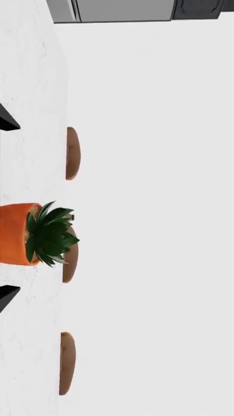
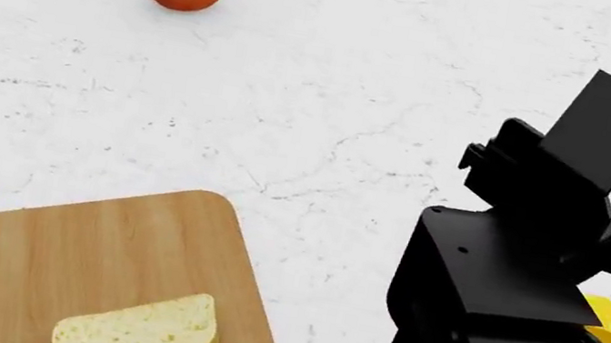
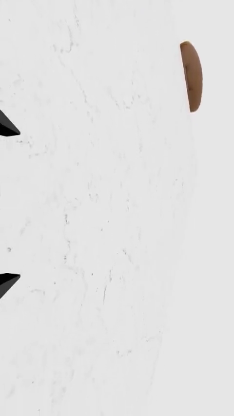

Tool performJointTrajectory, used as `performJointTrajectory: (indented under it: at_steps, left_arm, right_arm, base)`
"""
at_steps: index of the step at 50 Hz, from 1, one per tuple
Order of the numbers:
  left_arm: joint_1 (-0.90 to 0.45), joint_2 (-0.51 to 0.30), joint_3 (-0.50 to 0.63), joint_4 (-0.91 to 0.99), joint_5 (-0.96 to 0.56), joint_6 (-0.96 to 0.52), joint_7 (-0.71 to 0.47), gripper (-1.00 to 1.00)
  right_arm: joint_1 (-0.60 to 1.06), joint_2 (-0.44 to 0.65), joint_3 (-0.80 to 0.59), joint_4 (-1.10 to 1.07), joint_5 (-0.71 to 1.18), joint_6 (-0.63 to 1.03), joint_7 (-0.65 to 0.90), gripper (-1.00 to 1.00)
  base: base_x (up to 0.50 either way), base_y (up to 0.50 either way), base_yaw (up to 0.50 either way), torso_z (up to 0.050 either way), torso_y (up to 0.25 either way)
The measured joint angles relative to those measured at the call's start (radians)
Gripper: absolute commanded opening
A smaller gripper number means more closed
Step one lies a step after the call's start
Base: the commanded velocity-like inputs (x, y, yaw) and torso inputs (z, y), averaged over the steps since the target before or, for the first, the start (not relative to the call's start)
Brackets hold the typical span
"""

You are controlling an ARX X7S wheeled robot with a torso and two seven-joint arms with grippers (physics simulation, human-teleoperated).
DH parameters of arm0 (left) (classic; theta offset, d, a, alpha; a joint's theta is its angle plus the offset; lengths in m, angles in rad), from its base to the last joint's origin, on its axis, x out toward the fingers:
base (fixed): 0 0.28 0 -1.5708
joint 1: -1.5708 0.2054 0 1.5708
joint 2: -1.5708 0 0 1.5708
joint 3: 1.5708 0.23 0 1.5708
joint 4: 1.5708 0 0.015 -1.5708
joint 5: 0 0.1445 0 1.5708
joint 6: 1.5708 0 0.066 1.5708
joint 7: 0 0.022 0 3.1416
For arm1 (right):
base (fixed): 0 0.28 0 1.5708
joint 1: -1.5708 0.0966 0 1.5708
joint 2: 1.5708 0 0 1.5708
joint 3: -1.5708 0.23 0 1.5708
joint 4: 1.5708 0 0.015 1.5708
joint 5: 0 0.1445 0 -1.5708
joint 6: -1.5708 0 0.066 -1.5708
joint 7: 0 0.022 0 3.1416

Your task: Pick up the wedge of cheese and place it on the slice of bread to prepare a simple cheese on bread dish.

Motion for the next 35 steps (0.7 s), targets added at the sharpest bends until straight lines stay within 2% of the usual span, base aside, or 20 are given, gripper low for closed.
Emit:
performJointTrajectory:
  at_steps: [23, 35]
  left_arm:
    - [-0.001, -0.005, 0.010, -0.004, -0.002, -0.002, -0.008, 1.00]
    - [-0.002, -0.010, 0.023, 0.001, -0.001, -0.002, -0.006, 1.00]
  right_arm:
    - [-0.066, -0.009, -0.043, 0.001, 0.163, -0.102, 0.315, 1.00]
    - [-0.091, -0.014, -0.022, 0.033, 0.322, -0.148, 0.446, 1.00]
  base:
    - [0.00, 0.00, 0.00, 0.000, 0.000]
    - [0.00, 0.00, 0.00, 0.000, 0.000]
